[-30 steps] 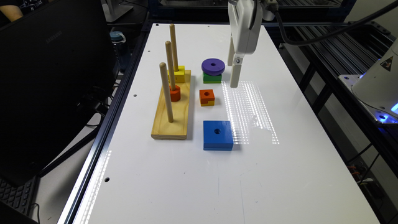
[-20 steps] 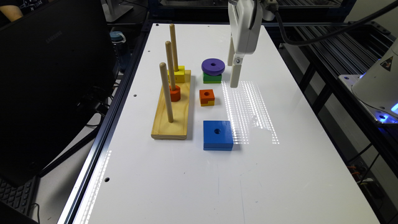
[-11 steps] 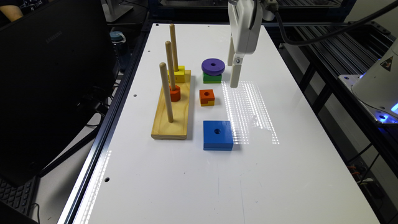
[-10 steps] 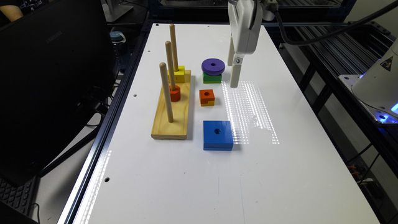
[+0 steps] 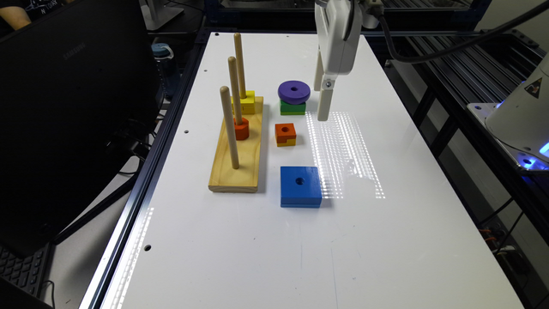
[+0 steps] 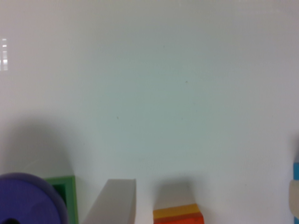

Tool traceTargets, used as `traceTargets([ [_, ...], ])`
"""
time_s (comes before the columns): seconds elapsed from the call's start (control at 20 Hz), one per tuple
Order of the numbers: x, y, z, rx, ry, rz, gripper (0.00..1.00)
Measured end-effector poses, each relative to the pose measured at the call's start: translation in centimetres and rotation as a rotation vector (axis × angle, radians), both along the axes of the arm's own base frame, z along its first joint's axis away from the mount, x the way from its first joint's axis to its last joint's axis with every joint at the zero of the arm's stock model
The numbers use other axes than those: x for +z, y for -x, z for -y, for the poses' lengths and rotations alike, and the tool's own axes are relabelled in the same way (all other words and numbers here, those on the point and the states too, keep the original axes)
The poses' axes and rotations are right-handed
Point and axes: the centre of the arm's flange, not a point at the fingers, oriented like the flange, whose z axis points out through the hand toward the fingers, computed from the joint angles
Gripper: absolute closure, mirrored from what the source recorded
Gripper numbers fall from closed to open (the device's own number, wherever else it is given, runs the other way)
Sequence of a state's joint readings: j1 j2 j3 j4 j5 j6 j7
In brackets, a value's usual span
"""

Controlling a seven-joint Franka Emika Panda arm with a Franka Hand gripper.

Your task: Pick up blue block.

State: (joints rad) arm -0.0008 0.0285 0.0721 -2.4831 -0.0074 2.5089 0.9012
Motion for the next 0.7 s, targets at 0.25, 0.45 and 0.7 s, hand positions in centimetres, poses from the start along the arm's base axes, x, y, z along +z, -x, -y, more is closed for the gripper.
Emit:
traceTargets([
  [0.25,0.0,0.0,0.0,0.001,0.0,0.0,0.0],
  [0.45,0.0,0.0,-0.2,0.003,-0.001,0.0,0.0],
  [0.7,0.1,0.1,-1.4,0.01,-0.004,0.002,0.0],
])
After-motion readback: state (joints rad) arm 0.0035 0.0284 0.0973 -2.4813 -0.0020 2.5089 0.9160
